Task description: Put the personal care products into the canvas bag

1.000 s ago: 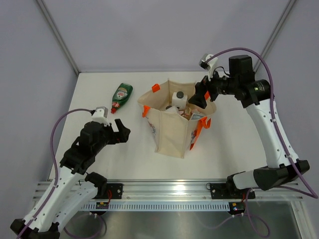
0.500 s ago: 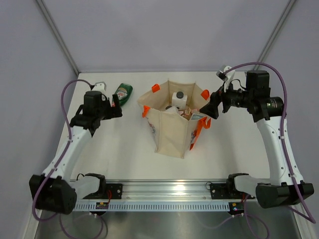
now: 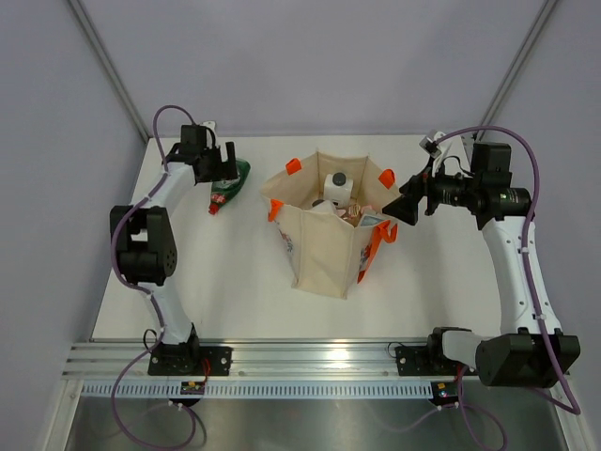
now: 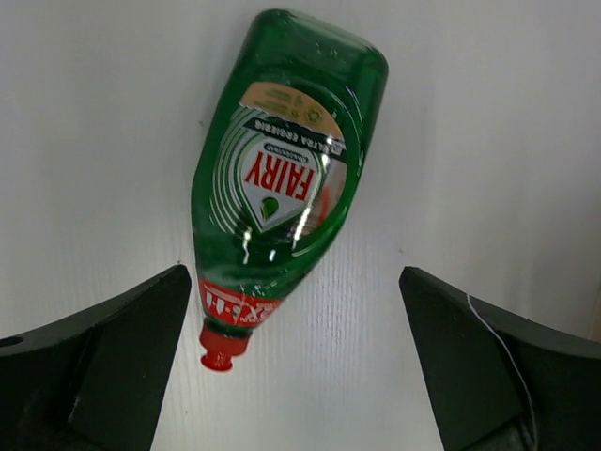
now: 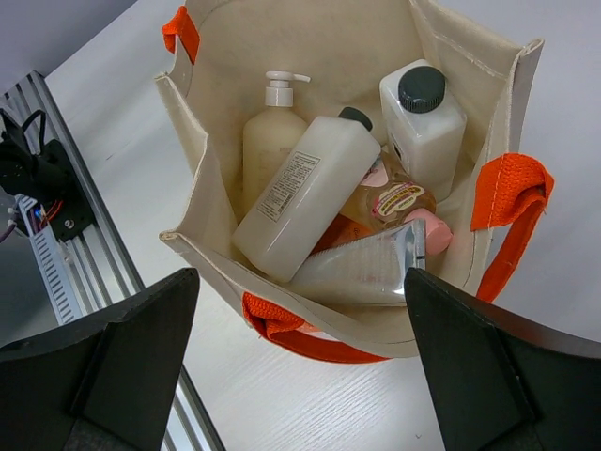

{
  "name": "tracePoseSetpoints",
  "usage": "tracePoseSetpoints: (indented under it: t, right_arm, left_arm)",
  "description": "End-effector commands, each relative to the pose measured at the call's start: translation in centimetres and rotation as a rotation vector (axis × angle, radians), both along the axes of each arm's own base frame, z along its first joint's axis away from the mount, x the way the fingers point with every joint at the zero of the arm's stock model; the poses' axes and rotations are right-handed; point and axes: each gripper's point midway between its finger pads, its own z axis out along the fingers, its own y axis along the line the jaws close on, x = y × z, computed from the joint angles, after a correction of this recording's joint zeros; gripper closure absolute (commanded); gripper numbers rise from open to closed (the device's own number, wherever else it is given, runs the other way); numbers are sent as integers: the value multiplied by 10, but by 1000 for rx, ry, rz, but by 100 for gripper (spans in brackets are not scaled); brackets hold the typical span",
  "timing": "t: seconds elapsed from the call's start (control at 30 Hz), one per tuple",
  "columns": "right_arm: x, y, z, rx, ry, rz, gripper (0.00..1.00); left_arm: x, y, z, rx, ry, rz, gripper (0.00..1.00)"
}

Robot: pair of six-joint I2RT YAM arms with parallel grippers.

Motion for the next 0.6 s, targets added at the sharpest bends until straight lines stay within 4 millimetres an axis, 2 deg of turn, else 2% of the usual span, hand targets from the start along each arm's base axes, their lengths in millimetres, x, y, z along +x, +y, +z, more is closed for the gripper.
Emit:
tracePoseSetpoints:
  t: [0.0, 0.03, 0.13, 0.17, 0.23, 0.27, 0.43, 0.57]
  right_arm:
    - [5, 1, 10, 41, -53, 34, 0]
    - [5, 1, 9, 45, -47, 34, 1]
    - [6, -2, 7, 53, -39, 28, 0]
    - [7, -3, 6, 56, -36, 28, 0]
    - [7, -4, 5, 58, -34, 24, 0]
    - [8, -5, 3, 60, -29, 22, 1]
    - [11, -8, -2, 66, -15, 13, 1]
    - [13, -8, -5, 85, 3, 17, 0]
  left_arm:
    - [35, 1, 22, -26, -75, -2, 1]
    - [38, 0, 6, -30, -43, -3, 1]
    - [45, 0, -5, -36, -7, 11, 2]
    - [46, 1, -20, -34, 25, 20, 2]
    - [51, 1, -25, -32, 36, 24, 2]
    - [49, 2, -39, -29, 76, 26, 2]
    - [55, 2, -49, -33, 106, 24, 2]
    - [46, 2, -63, -39, 165, 27, 2]
